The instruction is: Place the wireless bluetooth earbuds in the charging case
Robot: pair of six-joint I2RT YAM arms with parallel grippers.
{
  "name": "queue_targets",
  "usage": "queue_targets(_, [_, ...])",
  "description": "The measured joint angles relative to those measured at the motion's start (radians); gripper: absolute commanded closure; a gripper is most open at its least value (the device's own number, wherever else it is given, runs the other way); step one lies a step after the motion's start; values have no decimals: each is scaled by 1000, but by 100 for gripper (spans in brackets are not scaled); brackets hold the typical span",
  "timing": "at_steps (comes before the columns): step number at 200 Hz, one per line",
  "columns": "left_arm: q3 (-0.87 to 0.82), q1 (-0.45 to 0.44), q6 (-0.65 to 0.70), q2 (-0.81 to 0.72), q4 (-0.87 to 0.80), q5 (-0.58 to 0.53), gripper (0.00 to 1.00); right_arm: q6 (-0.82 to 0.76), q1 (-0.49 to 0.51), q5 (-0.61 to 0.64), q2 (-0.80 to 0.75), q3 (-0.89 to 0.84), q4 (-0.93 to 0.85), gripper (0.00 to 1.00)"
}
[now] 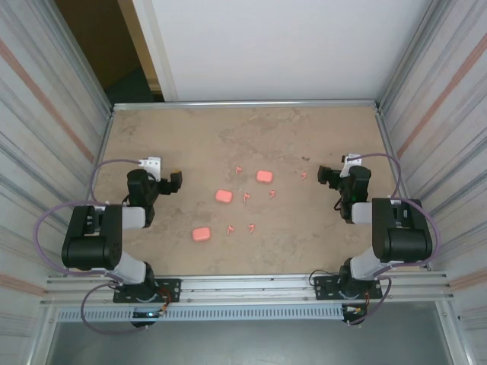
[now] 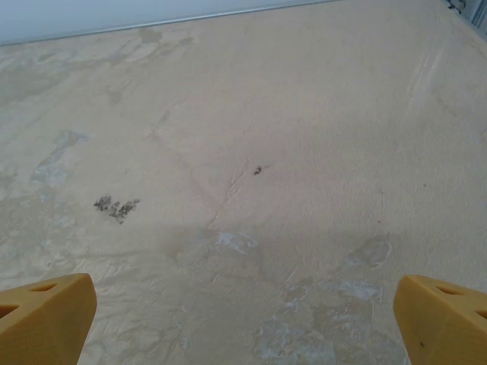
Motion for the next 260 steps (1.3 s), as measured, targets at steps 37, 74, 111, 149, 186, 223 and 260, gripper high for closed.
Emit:
queue_targets(37, [0,0,0,0,0,0,1,0,0,0,0,0,0,1])
queue_targets(74, [0,0,0,0,0,0,1,0,0,0,0,0,0,1])
queue_targets(111, [0,0,0,0,0,0,1,0,-1,0,0,0,0,1])
queue_targets(149, [0,0,0,0,0,0,1,0,-2,-1,0,0,0,1])
queue_targets(186, [14,0,-1,-47,-84,-16,1,5,-21,0,-27,0,-54,1])
queue_targets(223, [18,0,-32,-225,-198,-61,1,8,-25,-6,-143,18,-181,1])
queue_targets(260, [69,0,-148,-378,-416,-110,1,8,-1,-75,-301,75,-349,1])
